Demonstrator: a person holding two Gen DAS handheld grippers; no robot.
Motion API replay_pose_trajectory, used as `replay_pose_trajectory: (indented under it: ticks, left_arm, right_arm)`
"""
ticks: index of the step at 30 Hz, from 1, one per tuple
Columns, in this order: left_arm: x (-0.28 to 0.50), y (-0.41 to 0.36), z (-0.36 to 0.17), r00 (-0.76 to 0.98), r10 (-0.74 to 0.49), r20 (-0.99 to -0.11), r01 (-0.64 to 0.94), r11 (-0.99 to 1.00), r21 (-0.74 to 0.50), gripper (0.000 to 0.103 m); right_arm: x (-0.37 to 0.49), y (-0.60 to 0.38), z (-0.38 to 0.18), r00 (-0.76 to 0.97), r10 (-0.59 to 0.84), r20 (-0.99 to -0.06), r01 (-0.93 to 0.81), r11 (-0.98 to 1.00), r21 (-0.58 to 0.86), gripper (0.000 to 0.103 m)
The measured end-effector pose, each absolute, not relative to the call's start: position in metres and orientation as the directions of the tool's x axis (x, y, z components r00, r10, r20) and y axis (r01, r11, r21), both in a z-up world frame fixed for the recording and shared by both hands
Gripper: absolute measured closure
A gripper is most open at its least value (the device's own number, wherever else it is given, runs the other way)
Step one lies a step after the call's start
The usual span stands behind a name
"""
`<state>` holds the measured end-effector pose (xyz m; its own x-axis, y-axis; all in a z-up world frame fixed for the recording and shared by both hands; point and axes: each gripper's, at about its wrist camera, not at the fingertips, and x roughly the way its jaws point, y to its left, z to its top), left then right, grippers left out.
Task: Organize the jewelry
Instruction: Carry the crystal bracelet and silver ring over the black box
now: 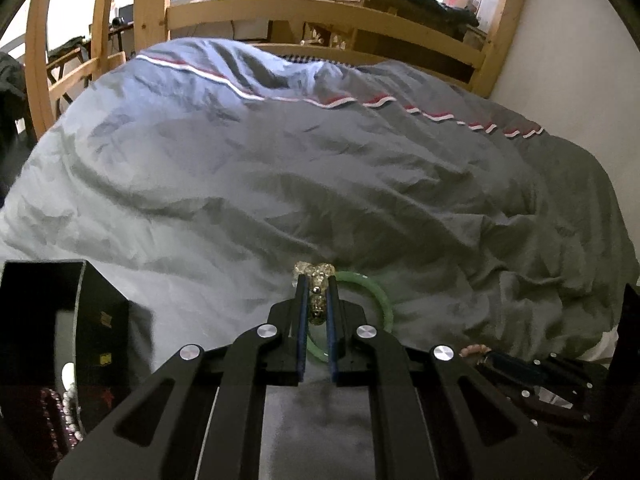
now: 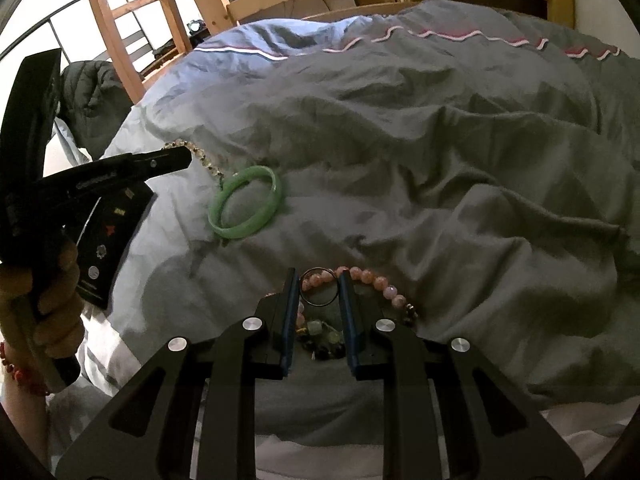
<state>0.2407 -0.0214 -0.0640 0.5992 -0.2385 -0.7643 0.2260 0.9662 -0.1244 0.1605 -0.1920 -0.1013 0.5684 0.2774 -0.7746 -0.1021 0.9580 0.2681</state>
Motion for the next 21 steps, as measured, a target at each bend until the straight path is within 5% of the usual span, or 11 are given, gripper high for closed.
replay_pose_trajectory:
  ticks: [21]
  left_arm:
    - [0.169, 0.004, -0.01, 0.637, -0.19, -0.747, 0.183, 0.979, -0.093, 0.095]
  right_arm:
    - [0.134, -0.174, -0.053, 0.604, 0.157, -0.782, -0.12, 0.987, 0.105, 0.082]
